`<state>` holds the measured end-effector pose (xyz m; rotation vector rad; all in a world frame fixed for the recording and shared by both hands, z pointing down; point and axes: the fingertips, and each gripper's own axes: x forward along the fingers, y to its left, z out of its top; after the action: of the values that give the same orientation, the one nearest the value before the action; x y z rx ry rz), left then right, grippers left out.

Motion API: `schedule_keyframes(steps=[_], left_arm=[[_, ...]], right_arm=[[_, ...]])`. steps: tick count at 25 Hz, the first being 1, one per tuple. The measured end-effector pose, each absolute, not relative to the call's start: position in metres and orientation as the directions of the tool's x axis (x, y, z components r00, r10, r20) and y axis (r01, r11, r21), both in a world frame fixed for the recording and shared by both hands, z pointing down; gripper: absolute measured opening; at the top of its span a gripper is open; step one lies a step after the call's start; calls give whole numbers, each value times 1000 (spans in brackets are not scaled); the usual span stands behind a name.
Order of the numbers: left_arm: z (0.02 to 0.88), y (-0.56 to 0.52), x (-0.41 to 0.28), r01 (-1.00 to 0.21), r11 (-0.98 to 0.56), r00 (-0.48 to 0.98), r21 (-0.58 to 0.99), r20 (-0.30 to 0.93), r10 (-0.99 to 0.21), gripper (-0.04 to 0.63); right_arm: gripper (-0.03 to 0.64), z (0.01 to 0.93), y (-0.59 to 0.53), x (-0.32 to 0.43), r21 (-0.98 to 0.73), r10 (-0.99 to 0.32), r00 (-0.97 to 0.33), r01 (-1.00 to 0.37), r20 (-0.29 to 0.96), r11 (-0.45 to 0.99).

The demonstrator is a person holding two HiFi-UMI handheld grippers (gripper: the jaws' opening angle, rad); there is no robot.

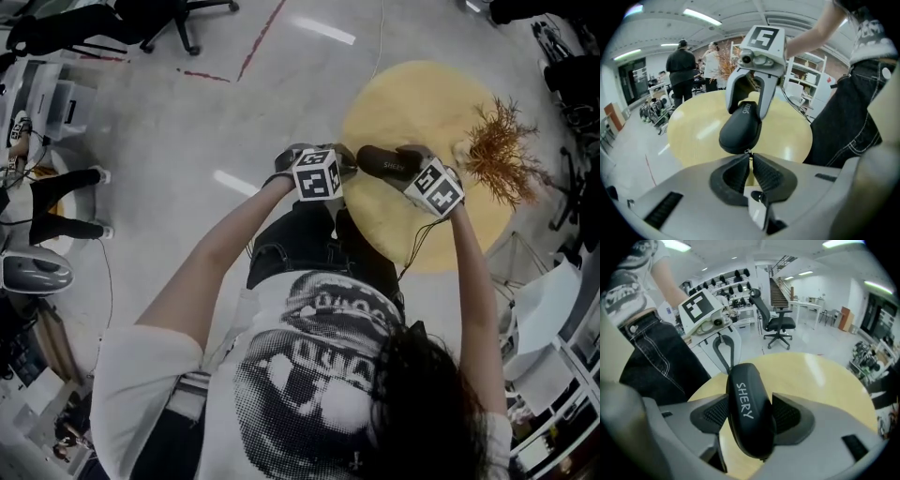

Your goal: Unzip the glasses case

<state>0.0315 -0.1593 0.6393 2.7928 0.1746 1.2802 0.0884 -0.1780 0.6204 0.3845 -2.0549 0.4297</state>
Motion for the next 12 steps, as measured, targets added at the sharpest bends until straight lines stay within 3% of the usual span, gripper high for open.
schedule_keyframes(steps=[7, 12], left_arm=[[635, -170, 26, -68, -988, 688, 140, 723, 55, 28], [637, -160, 29, -104, -984, 684, 142, 728, 32, 28]], right_arm=[[287, 619, -178, 81, -208, -212, -476, -684, 853, 700], [291, 620, -168, 81, -111, -299, -376, -765, 877, 635]])
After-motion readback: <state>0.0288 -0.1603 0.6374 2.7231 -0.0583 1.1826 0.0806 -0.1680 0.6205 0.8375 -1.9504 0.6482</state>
